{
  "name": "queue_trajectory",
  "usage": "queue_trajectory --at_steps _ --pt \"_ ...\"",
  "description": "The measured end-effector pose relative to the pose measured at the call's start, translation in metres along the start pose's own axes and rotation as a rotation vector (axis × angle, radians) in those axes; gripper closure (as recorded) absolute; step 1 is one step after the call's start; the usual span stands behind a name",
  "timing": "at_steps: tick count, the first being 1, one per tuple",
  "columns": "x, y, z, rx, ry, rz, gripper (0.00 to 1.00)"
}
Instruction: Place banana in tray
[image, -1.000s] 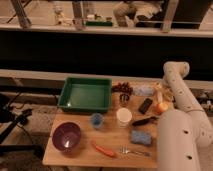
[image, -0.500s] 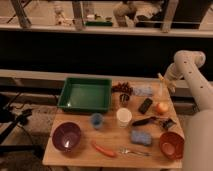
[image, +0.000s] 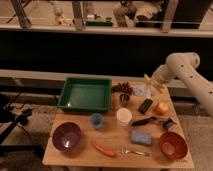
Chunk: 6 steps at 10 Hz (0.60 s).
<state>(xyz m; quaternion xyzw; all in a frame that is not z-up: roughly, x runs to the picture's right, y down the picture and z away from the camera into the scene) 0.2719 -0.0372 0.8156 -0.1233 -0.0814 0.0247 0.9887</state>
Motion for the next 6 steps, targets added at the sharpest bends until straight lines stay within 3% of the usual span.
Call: queue_trajectory --at_steps 2,6 --pt "-0.047 0.016 0.006 -0.014 -0.052 -0.100 0.90" --pt "-0.128 0.021 0.024 -0.035 -0.134 -0.257 0.90"
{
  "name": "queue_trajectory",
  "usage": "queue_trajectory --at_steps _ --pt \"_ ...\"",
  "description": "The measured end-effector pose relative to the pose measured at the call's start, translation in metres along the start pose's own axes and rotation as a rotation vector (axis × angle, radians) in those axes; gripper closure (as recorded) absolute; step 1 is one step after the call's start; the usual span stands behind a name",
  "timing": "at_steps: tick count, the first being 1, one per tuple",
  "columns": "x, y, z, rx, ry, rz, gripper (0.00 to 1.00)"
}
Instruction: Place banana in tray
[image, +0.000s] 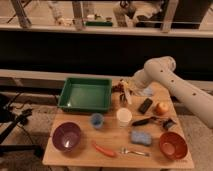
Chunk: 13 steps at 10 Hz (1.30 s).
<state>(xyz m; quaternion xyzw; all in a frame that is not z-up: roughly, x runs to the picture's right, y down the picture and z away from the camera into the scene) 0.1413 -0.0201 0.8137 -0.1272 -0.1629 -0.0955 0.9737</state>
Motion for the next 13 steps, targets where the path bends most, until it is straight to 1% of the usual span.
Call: queue_trajectory --at_steps 2,5,7,9,10,12,13 --pt "-0.043 -0.008 0.016 -0.016 -0.040 -0.078 0.90" --pt "-0.103 -0.012 0.034 -0.038 -0.093 -0.181 0.90" --pt "-0.134 -0.017 0.044 -0.043 -0.115 -0.231 0.90" --pt "-0.172 -0.026 0.061 -0.048 -0.137 -0.289 0.90" --pt "-0.183 -0.030 0.068 -0.049 -0.143 -0.305 0.90" --pt "-0.204 -0.041 0.093 -0.057 -0.151 -0.337 0.90" --pt "-0.206 -0.046 0.103 -0.060 -0.152 -0.342 0.90"
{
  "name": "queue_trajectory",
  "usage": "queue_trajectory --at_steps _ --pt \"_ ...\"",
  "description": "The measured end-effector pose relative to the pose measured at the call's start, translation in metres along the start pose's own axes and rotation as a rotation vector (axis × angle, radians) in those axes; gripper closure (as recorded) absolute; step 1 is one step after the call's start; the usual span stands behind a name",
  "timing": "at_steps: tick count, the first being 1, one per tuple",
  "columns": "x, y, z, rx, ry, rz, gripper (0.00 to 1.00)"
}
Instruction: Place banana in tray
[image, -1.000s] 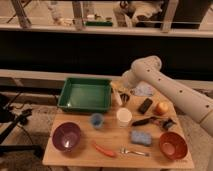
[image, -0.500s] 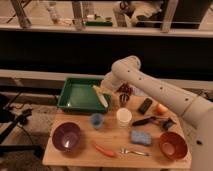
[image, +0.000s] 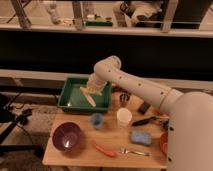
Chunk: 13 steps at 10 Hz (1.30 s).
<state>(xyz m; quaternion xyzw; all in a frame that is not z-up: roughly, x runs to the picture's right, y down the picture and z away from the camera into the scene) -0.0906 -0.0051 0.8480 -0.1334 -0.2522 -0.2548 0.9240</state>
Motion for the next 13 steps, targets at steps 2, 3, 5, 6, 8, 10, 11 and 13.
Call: queue_trajectory --at_steps 2,3,5,6,8,10,11,13 --pt "0.023 -0.022 0.021 0.004 0.028 0.009 0.89" --pt "0.024 -0.024 0.022 0.005 0.030 0.010 0.86" --pt "0.027 -0.022 0.021 0.005 0.032 0.013 0.67" --pt "0.026 -0.023 0.021 0.005 0.031 0.012 0.57" --pt "0.026 -0.023 0.021 0.005 0.031 0.012 0.35" --pt "0.026 -0.023 0.021 0.005 0.031 0.013 0.21" --pt "0.026 -0.023 0.021 0.005 0.031 0.013 0.20" --pt "0.026 -0.023 0.021 0.005 0.031 0.012 0.20"
